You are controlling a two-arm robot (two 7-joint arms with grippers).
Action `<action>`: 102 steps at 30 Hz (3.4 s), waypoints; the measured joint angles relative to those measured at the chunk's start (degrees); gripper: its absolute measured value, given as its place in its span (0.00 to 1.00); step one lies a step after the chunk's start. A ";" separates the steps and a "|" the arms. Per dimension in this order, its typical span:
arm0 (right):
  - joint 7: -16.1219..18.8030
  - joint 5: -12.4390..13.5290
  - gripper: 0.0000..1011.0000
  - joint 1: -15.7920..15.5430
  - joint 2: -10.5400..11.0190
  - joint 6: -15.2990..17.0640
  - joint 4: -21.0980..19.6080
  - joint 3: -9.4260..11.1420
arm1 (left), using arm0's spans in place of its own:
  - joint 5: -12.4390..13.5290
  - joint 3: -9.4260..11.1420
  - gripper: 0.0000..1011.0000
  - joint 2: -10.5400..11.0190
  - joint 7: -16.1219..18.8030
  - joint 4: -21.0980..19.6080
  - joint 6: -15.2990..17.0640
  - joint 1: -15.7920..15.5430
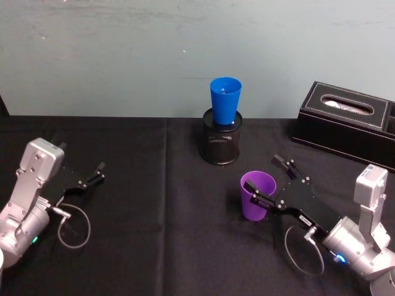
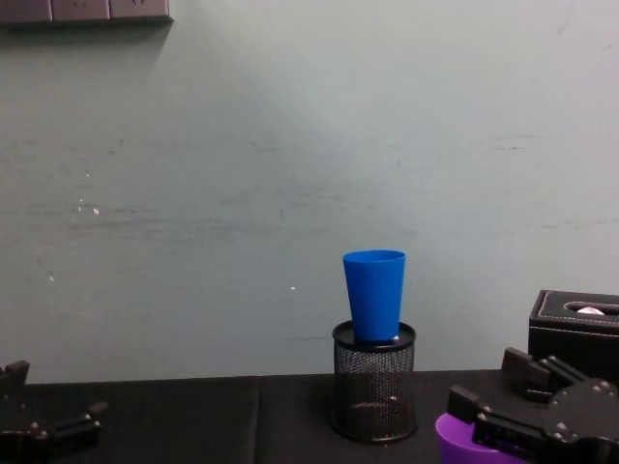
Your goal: Pick up one cup with a gripper and tap it against the other cup.
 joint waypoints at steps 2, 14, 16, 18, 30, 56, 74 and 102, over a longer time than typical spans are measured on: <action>0.00 0.00 0.99 0.00 0.00 0.00 0.00 0.00 | 0.00 0.00 1.00 0.00 0.00 0.00 0.00 0.00; -3.41 -0.89 0.99 -0.85 -0.74 1.30 -0.66 1.13 | 0.00 0.00 1.00 0.00 0.00 0.00 0.00 0.00; -4.32 -1.31 0.99 -1.17 -0.92 1.54 -0.94 1.48 | 0.00 0.00 1.00 0.00 0.00 0.00 0.00 0.00; -5.30 -1.52 0.99 -1.46 -1.18 1.70 -1.14 1.95 | 0.00 0.00 1.00 0.00 0.00 0.00 0.00 0.00; -10.85 -2.43 0.99 -2.88 -3.46 1.74 -1.28 5.74 | 0.00 0.00 1.00 0.00 0.00 0.00 0.00 0.00; -22.57 -8.02 0.99 -4.92 -7.41 12.33 -4.18 10.93 | 0.00 0.00 1.00 0.00 0.00 0.00 0.00 0.00; -26.33 -10.71 0.99 -4.47 -8.54 21.57 -4.85 11.66 | 0.00 0.00 1.00 0.00 0.00 0.00 0.00 0.00; -26.18 -10.59 0.99 -4.35 -8.86 22.41 -4.78 12.02 | 0.00 0.00 1.00 0.00 0.00 0.00 0.00 -0.01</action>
